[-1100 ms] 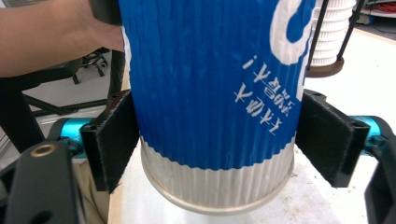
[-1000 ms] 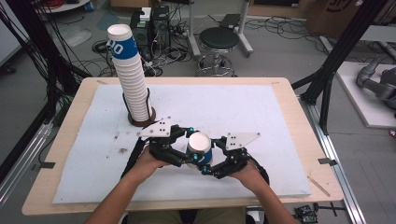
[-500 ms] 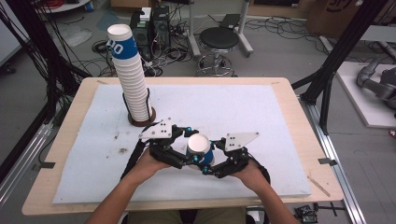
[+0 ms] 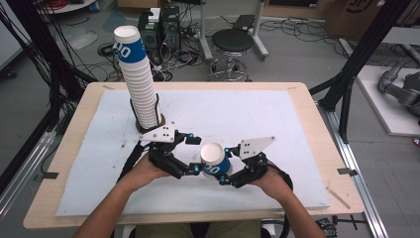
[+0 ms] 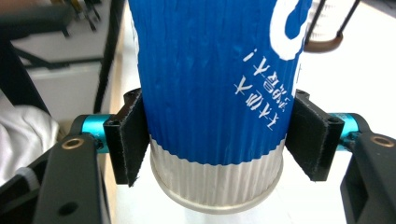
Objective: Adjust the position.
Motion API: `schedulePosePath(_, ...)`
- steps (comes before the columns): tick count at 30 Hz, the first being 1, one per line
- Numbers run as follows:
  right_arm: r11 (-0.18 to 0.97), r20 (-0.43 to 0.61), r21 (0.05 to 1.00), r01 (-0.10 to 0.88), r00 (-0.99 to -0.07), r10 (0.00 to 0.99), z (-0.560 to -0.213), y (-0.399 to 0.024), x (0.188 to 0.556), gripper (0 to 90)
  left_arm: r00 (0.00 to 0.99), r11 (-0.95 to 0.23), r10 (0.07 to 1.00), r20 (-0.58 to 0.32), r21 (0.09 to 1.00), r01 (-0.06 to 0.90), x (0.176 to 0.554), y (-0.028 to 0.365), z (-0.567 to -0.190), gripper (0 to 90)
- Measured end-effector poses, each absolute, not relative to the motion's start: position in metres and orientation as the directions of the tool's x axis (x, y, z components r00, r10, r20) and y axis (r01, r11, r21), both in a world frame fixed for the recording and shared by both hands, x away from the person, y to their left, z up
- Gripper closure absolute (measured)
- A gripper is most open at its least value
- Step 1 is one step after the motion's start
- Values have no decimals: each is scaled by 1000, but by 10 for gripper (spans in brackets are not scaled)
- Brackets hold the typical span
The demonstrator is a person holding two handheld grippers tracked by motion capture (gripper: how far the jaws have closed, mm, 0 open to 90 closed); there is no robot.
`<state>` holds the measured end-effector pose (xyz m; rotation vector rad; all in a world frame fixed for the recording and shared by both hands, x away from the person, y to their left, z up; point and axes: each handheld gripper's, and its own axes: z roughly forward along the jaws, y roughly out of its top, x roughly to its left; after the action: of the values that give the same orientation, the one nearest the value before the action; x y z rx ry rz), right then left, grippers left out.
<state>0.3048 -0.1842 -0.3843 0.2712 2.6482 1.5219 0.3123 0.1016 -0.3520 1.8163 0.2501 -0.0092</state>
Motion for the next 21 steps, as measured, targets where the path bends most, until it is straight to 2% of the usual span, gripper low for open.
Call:
schedulePosePath(10, 677, -46, 733, 64, -989, 144, -371, -175, 314, 297, 982, -334, 163, -100, 931, 150, 315, 106, -341, 142)
schedulePosePath(21, 767, -62, 641, 36, -993, 98, -367, -161, 317, 296, 986, -452, 140, -95, 880, 149, 320, 95, -340, 144)
